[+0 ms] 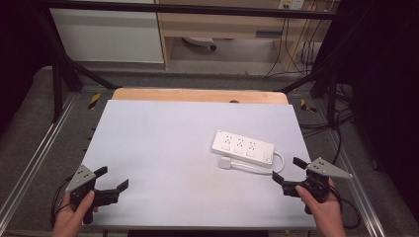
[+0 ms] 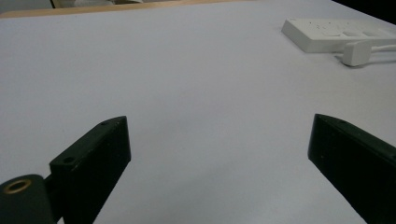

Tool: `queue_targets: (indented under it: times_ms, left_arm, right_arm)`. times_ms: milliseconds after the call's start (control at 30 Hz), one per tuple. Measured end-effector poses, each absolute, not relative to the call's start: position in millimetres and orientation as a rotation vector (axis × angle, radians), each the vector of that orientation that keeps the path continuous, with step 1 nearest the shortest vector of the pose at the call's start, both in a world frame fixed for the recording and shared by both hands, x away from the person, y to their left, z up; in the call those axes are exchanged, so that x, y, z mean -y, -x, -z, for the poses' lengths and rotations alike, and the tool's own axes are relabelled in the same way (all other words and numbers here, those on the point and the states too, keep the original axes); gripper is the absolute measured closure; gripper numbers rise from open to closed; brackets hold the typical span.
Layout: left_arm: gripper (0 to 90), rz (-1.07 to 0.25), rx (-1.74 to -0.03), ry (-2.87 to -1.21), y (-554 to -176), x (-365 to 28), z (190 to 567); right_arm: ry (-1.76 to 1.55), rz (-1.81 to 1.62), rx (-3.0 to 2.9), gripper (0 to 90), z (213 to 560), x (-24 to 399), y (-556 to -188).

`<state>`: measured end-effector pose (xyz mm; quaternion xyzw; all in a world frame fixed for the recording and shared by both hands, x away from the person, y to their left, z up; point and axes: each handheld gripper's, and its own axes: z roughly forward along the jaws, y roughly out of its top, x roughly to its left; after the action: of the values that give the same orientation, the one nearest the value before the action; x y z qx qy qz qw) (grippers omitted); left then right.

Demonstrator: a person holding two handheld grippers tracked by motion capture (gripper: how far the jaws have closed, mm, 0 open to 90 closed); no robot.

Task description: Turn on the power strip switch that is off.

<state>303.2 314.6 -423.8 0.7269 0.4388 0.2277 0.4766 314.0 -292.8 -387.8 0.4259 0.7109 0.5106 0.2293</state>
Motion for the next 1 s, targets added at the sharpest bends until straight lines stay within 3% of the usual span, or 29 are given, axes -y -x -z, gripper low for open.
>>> queue_targets:
  times_ms: [1000]
  left_arm:
    - [6.0,-0.553,-1.086,-1.779,-304,-315,424]
  right_arm:
    - [-1.139,-1.412,-1.976,3.1,371,278,-343]
